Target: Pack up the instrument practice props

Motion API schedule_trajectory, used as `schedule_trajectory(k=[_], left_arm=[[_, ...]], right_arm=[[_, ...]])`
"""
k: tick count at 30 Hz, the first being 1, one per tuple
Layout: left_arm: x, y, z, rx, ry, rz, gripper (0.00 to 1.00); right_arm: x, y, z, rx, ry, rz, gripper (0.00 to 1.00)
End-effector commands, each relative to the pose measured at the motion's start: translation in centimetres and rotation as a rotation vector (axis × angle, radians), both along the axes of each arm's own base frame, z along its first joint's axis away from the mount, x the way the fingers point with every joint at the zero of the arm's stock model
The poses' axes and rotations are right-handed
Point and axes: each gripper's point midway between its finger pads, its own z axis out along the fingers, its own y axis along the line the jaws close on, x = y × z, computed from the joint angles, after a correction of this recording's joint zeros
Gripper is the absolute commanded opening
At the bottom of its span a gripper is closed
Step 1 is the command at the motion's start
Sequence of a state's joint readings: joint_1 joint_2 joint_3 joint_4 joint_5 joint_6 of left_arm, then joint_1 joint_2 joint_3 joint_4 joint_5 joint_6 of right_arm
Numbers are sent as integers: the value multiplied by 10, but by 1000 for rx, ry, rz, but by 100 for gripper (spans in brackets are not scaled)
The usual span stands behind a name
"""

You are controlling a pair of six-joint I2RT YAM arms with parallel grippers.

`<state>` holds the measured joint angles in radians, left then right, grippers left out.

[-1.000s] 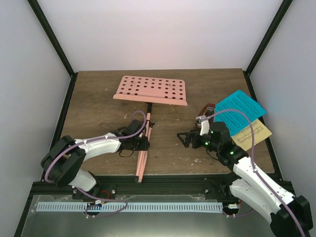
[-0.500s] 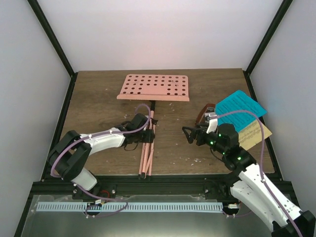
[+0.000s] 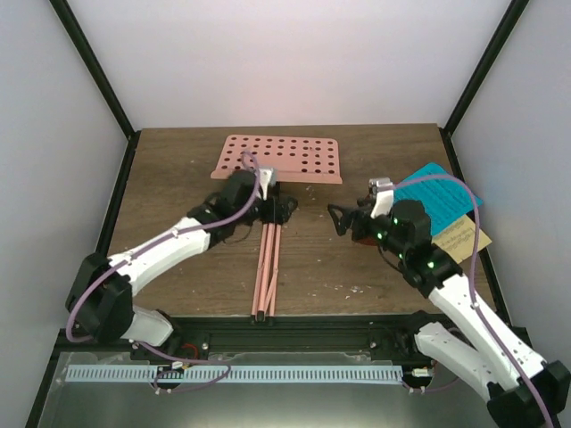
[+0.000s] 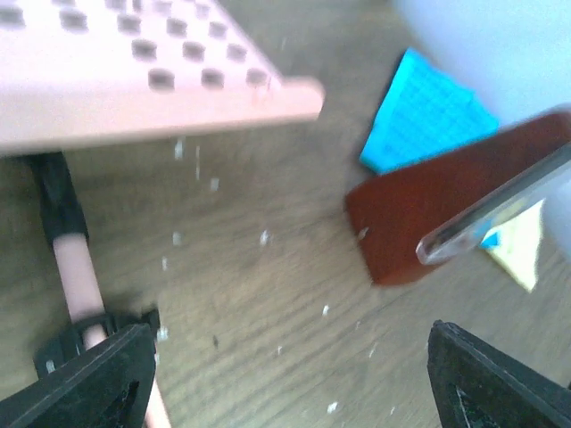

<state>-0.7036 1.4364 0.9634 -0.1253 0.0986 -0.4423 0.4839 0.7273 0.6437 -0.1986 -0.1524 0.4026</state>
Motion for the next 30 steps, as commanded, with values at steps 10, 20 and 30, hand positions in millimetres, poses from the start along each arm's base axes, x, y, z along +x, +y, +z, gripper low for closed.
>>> schedule_trajectory(k=[10,20,30], left_arm=[[34,250,85,-160,-166,465,92],[-4,384,21,-94,-375,953,95],[6,359,-19,72,-502,864,95]], right_arm=[[82,-163,16,-2,-21,-385,100],[58,-268,-57,-23,-100,-749,100],[59,-225,-68,-151,-375,-717,100]])
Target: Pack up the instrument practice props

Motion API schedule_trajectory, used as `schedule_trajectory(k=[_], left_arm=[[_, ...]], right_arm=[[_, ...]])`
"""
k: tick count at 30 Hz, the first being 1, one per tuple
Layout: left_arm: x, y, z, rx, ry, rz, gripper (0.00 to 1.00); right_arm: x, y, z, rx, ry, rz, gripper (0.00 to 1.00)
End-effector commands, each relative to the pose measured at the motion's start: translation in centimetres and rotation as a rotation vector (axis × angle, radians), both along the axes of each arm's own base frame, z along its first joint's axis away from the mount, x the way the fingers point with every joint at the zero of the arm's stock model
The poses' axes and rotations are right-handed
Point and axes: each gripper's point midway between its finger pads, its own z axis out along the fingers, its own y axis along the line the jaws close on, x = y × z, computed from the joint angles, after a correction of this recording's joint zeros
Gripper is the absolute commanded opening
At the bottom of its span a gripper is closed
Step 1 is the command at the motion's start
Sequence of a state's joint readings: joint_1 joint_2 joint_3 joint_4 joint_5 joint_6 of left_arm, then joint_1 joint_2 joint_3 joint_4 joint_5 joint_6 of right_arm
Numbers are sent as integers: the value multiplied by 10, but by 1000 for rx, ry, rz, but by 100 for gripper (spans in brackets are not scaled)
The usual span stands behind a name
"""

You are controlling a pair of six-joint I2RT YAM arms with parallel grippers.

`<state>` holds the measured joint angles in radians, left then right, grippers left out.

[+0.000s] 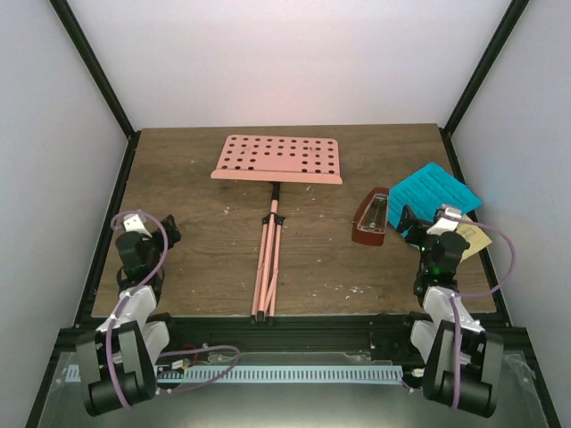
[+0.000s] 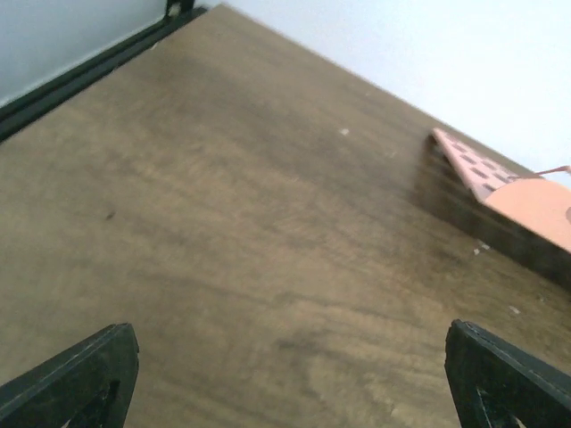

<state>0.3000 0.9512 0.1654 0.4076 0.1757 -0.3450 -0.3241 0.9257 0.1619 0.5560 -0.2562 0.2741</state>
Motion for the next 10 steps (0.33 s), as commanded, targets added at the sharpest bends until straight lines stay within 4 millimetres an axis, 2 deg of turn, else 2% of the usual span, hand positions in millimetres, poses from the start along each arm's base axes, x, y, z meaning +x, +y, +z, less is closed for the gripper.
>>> schedule_trajectory(k=[1,4,7,10], left_arm=[[24,4,57,178,-223,3,95],[35,5,57,207,-229,-19,97],[53,6,45,194,-184,-42,97],[61,-5,42,165,-205,-107,93]], right_arm=[[5,2,38,-142,-233,-27,100],[11,13,26,-168,-226,25,100],[15,20,27,-204,-233,65,100],[19,24,28,-221,-237,91,100]])
